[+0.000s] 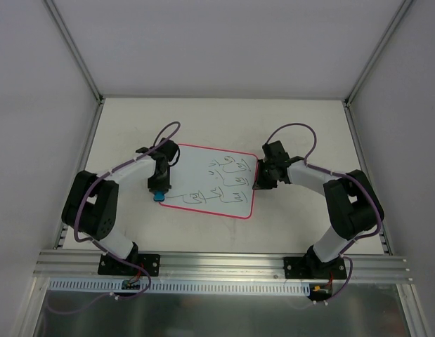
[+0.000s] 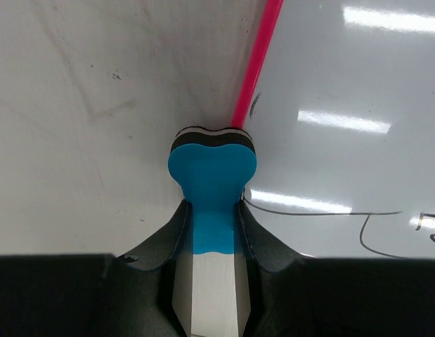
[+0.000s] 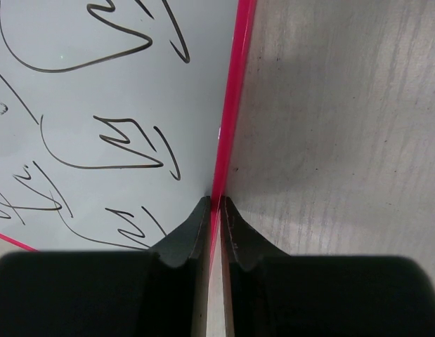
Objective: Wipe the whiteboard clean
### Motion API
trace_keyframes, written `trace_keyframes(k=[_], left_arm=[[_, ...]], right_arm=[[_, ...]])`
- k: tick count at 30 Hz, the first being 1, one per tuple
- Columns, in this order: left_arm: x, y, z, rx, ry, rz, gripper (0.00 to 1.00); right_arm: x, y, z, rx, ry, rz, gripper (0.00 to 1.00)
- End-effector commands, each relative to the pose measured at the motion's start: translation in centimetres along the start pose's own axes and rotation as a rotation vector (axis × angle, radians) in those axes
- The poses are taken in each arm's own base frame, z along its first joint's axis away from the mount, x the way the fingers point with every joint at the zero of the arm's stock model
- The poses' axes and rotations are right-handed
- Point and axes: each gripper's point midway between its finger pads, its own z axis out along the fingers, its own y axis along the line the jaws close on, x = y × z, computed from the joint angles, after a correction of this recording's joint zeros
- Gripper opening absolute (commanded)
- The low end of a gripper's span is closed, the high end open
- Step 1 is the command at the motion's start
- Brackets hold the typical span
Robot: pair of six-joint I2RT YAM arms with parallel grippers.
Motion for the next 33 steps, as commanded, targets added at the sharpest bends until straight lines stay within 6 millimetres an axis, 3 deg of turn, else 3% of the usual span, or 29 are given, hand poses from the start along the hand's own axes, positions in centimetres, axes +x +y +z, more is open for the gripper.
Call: trace_keyframes(k=[1,5,9,13,14,20,21,24,27,29,33], left_arm=[[2.3,0.7,-0.7,0.006,0.057,0.032,0.00],[2.4,0.9,-0.4,-0.009,0.062,0.024,0.00],[2.7,-0.6,-0.4,0.027,0.085,0.009,0.00],[3.8,-3.9,-0.2,0.052,0.111,0.066,0.00],[4.1,-5.8,-0.6,0.098,0.121,0.075,0.00],[5.1,-12.3,-0.8,0.178,0.139,0.208,0.00],[4.8,-14.4,-1.6,0.215,0.114,0.250,0.00],[4.9,-17.2,-1.7,0.252,0.121,0.319,0.00],[4.4,-17.8,-1.8,0.257,0.111,0.316,0.00],[3.5,-17.1,-1.9,0.231,0.074,0.310,0.00],[2.7,-13.5,-1.2,0.162,0.061,0.236,0.00]], right_arm=[[2.7,-3.2,0.5,0.117,0.083,0.007,0.10],[2.8,-3.1,0.6,0.107,0.086,0.017,0.10],[3.1,-2.9,0.7,0.094,0.082,0.024,0.10],[3.4,-2.6,0.9,0.072,0.086,0.041,0.10],[3.5,-2.5,1.0,0.064,0.089,0.049,0.10],[3.7,-2.4,1.1,0.055,0.089,0.060,0.09],[3.6,-2.4,1.1,0.053,0.087,0.058,0.09],[3.6,-2.3,1.1,0.055,0.086,0.059,0.10],[3.6,-2.3,1.1,0.053,0.087,0.061,0.10],[3.7,-2.4,1.1,0.056,0.085,0.061,0.09],[3.7,-2.4,1.1,0.055,0.087,0.060,0.10]])
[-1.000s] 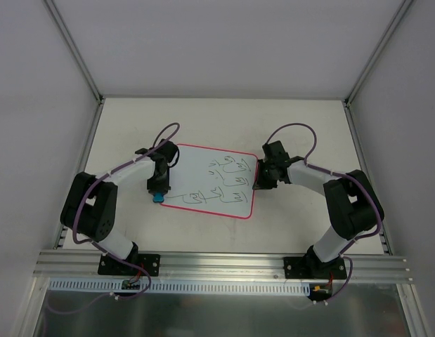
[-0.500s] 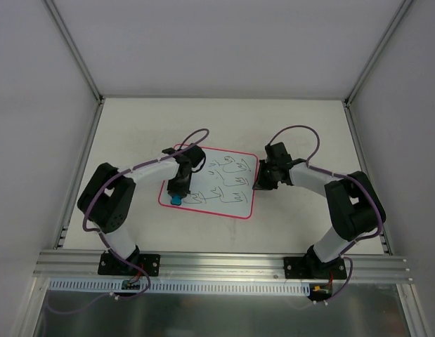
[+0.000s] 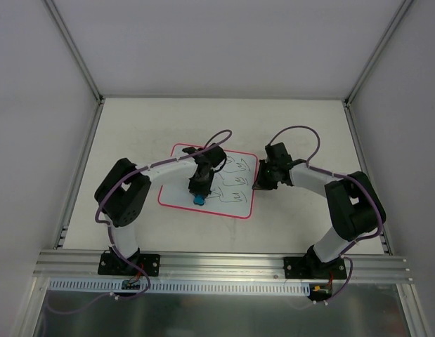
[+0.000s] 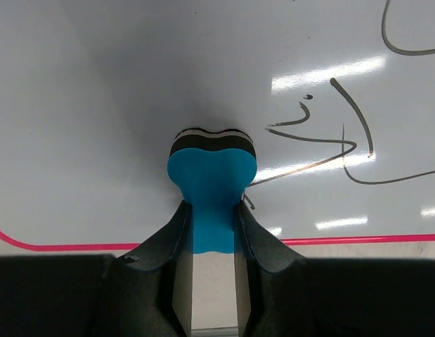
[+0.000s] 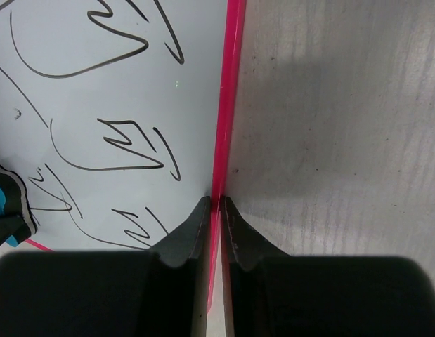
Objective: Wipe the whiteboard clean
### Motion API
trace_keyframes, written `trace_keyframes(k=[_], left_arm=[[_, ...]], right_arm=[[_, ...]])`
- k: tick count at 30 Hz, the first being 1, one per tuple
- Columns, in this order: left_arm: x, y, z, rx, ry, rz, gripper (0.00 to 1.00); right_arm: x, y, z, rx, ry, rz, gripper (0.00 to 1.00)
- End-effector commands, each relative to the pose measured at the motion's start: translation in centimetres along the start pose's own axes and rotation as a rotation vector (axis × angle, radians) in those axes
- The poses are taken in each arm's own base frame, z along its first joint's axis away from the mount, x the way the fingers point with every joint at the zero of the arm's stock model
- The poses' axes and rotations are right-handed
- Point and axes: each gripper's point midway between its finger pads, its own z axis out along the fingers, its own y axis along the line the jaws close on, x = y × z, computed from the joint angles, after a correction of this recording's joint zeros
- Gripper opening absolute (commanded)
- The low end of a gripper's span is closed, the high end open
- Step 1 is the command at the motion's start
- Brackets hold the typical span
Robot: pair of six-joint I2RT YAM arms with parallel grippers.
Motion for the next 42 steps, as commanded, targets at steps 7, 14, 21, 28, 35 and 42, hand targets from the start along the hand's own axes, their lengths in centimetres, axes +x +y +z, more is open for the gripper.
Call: trace_keyframes(k=[7,14,21,28,35,42], left_arm=[[2.3,11.2,0.4,-0.175,0.027,-0.206,0.00],[3.2,16.2,-0.4,-0.287,0.058,-0.207,0.00],[3.6,19.6,-1.0,-0.363,0.086,-0.247,0.00],[1.4,18.8,-1.1,-0.306,0.065,-0.235,0.00],[0.1,18.2,-3.4,-0.253,-0.033,-0.272,0.00],[0.4,16.9,-3.1,-0.221,-0.015,-0.203,0.00]], right_arm=[[3.5,-3.0,0.9,0.104,0.100,0.001,0.09],[3.1,-2.8,0.8,0.100,0.087,-0.007,0.10],[2.9,-2.8,0.8,0.100,0.082,-0.015,0.10],[2.7,-2.6,0.9,0.097,0.083,-0.017,0.10],[2.6,-2.6,0.9,0.096,0.082,-0.018,0.09],[2.5,-2.6,1.1,0.100,0.083,-0.017,0.09]])
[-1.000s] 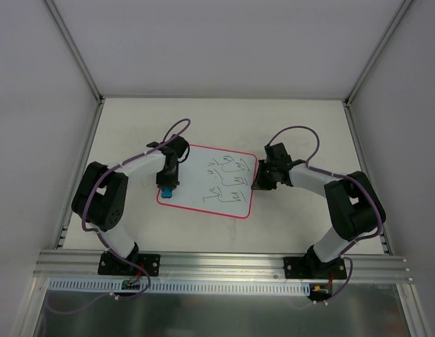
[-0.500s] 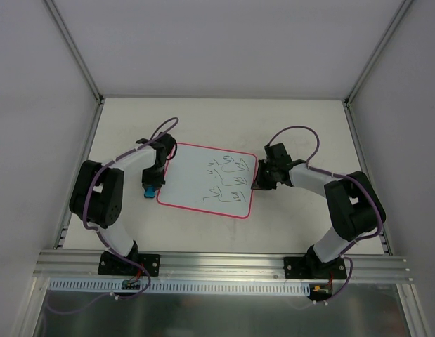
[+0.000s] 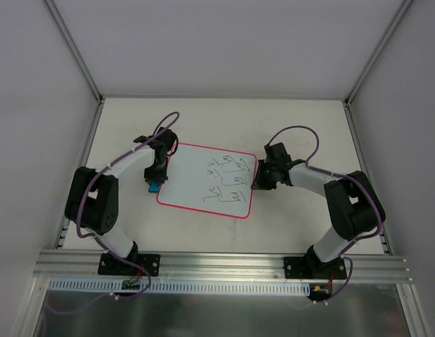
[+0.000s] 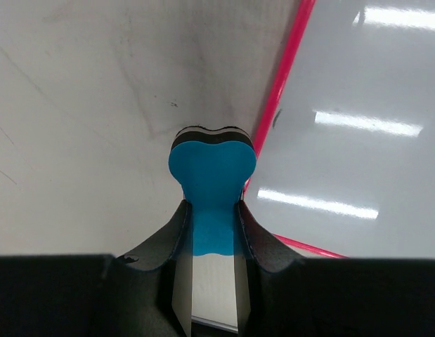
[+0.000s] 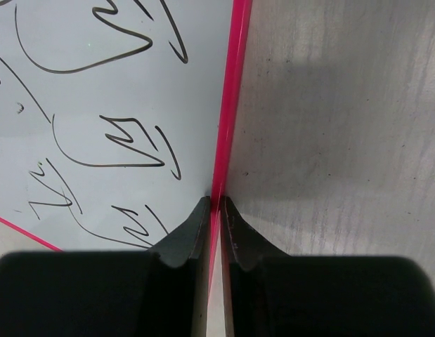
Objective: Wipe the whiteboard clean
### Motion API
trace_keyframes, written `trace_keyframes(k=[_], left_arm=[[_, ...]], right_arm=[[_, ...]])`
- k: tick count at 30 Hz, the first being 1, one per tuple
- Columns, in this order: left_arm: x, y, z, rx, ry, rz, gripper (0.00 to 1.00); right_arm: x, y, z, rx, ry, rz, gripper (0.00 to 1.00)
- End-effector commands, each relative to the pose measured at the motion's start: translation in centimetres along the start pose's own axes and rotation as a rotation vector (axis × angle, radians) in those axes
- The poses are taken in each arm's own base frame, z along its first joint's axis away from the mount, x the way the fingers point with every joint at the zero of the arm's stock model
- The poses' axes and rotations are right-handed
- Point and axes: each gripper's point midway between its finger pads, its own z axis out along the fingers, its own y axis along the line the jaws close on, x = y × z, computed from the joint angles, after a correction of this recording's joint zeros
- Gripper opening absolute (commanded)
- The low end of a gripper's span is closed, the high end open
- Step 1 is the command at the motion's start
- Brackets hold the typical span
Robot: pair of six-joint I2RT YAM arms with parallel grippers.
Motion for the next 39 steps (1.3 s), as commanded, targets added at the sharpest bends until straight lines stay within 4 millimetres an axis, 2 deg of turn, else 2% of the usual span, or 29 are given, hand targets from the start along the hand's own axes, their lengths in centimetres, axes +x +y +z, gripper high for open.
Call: trace_keyframes(k=[1,7,17,26,33,39], left_arm=[[0.4,-0.9,-0.5,0.023,0.016,0.053,0.00],[1.2,-1.4,0.7,-0.018,0.054,0.084,0.00],[0.7,-1.4,2.1,-0.077,0.076,0.105,0.00],[-1.0,-1.6,2.4,-0.100,0.055,0.111,0.00],[-3.3,-2.3,2.3,-0.096,0.022,0.124,0.00],[-4.4,-1.9,3.0,-0.136,0.015,0.142,0.00]], right_arm=[[2.5,-3.1,0.9,0.123,0.084,-0.012,0.10],[2.4,-3.0,0.9,0.123,0.084,-0.012,0.10],[2.4,-3.2,0.9,0.126,0.084,-0.007,0.10],[2.2,-3.2,0.9,0.124,0.084,-0.002,0.10],[2.1,-3.4,0.9,0.124,0.083,0.001,0.10],[2.1,-3.6,0.8,0.125,0.084,0.001,0.10]])
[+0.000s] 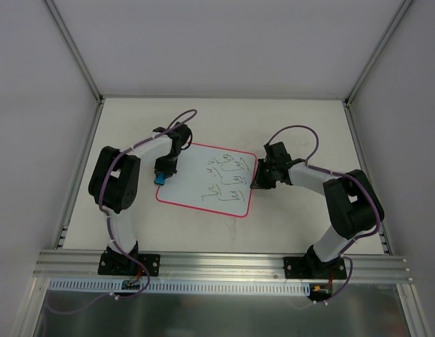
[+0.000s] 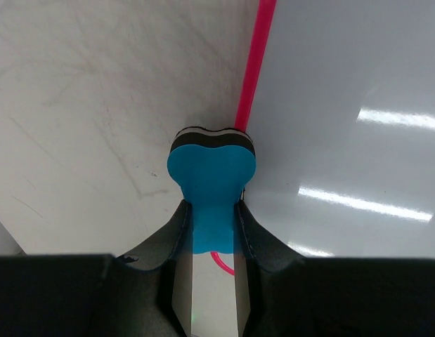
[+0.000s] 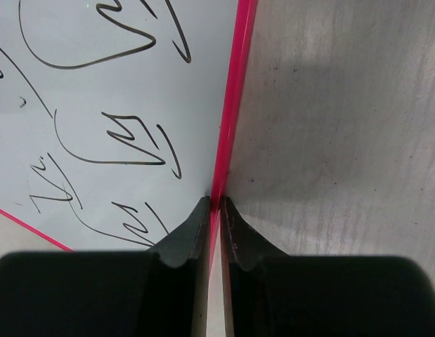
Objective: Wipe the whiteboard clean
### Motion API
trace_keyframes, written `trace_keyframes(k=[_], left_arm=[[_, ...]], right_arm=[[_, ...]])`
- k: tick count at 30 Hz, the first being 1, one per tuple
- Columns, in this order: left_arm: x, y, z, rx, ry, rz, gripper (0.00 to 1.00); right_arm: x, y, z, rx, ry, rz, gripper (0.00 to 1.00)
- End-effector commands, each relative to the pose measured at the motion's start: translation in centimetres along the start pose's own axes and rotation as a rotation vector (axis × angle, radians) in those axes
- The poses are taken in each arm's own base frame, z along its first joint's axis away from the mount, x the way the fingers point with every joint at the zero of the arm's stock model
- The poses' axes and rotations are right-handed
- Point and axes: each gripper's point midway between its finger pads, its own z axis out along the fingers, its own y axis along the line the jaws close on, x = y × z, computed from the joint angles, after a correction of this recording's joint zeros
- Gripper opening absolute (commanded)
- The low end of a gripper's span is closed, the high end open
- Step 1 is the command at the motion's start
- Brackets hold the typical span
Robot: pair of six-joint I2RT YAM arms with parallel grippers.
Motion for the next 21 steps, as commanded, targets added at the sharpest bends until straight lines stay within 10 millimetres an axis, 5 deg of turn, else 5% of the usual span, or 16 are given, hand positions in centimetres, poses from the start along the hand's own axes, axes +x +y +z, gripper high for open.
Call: trace_keyframes(k=[1,5,15,21], left_arm=[[-1.0,0.6,0.2,-0.043,-0.014,0.030,0.00],[-0.2,0.9,-0.3,-0.040,-0.013,0.021,0.00],[6.7,0.9,-0.6,0.022,0.073,0.038,0.00],[6.9,-0.6,-2.4,0.091,0.025,0.048,0.00]], right_arm=[[2.4,-3.8,0.6,0.140,0.079,-0.004,0.10],[2.5,-4.0,0.5,0.144,0.080,-0.004,0.10],[2.6,-4.3,0.6,0.147,0.084,0.001,0.10],[2.6,-4.2,0.7,0.146,0.083,0.004,0.10]])
